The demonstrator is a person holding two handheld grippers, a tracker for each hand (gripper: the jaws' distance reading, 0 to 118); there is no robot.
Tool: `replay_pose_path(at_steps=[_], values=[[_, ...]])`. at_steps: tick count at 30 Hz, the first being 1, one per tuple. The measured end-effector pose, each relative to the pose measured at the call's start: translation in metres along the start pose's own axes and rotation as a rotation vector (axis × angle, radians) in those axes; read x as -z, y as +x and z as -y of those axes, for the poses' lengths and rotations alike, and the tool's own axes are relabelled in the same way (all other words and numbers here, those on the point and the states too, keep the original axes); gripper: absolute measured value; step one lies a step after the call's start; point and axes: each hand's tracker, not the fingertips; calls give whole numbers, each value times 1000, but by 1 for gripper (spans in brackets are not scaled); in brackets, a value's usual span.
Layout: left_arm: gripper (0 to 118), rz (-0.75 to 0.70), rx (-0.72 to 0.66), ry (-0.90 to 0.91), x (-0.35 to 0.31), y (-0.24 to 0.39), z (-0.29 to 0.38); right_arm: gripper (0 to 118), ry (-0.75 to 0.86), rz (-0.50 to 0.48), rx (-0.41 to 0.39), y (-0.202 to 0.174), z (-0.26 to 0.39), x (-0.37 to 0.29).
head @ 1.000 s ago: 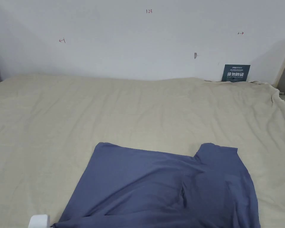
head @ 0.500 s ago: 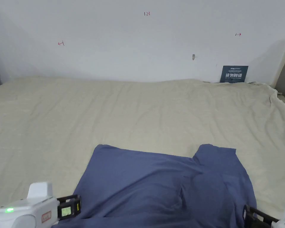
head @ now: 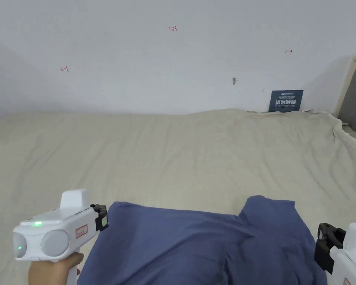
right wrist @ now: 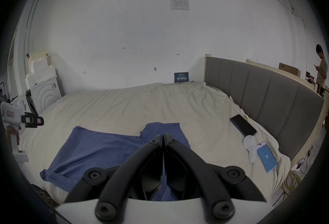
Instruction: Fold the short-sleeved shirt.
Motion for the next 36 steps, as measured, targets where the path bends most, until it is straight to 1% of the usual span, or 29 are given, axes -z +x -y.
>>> replay_pose_path(at_steps=[2, 7, 9, 10, 11, 12, 13, 14, 15, 16, 19, 20, 21, 22, 23, 24, 26, 27, 28, 29, 30, 31, 33, 35, 36], values=[[0, -9, 15, -25, 32, -2, -13, 0, -2, 1, 2, 1, -3, 15], [0, -79, 112, -131, 119, -11, -42, 0, -16, 13, 0, 2, -8, 48], [0, -88, 87, -182, 152, -19, -51, 0, -28, 22, -1, 4, -8, 61], [3, -78, 68, -214, 165, -23, -55, 0, -34, 24, 0, 5, -7, 67], [12, -84, 61, -226, 177, -25, -57, 0, -41, 29, 3, 6, -5, 74], [31, -98, 69, -229, 189, -27, -58, 0, -48, 33, 2, 7, -4, 80], [69, -109, 90, -261, 201, -29, -58, 0, -55, 38, -1, 9, -2, 86], [92, -118, 113, -304, 214, -30, -58, 0, -65, 43, -5, 11, 0, 92], [106, -138, 130, -359, 229, -35, -55, 0, -73, 45, -7, 12, 2, 98], [108, -157, 137, -387, 238, -35, -53, 0, -79, 48, -6, 14, 4, 102], [106, -160, 160, -407, 255, -35, -42, 0, -100, 61, -9, 18, 9, 115], [101, -160, 165, -424, 261, -35, -38, 0, -106, 66, -9, 19, 11, 119], [92, -167, 165, -433, 267, -35, -35, 0, -114, 70, -7, 21, 13, 122], [75, -167, 162, -445, 272, -35, -31, 0, -120, 72, -4, 23, 14, 125], [64, -162, 161, -457, 273, -33, -28, 0, -125, 75, -1, 24, 15, 128], [58, -162, 150, -476, 277, -33, -24, 0, -133, 75, 4, 26, 15, 131], [49, -157, 128, -498, 282, -32, -17, 0, -149, 76, 15, 31, 16, 135], [41, -167, 114, -480, 279, -31, -18, 0, -159, 75, 25, 34, 15, 138], [28, -162, 92, -477, 279, -31, -20, 0, -168, 71, 39, 37, 15, 141], [10, -166, 92, -476, 277, -29, -21, 0, -178, 66, 49, 41, 14, 144], [2, -195, 142, -465, 275, -28, -20, 0, -192, 61, 54, 44, 13, 149], [1, -159, 174, -458, 274, -28, -21, 0, -211, 61, 59, 47, 11, 156], [0, -151, 153, -462, 267, -27, -22, 1, -269, 59, 75, 55, 9, 173], [0, -117, 129, -403, 252, -27, -25, 3, -317, 51, 98, 64, 9, 191], [0, -115, 127, -387, 244, -26, -28, 13, -352, 45, 97, 67, 9, 201]])
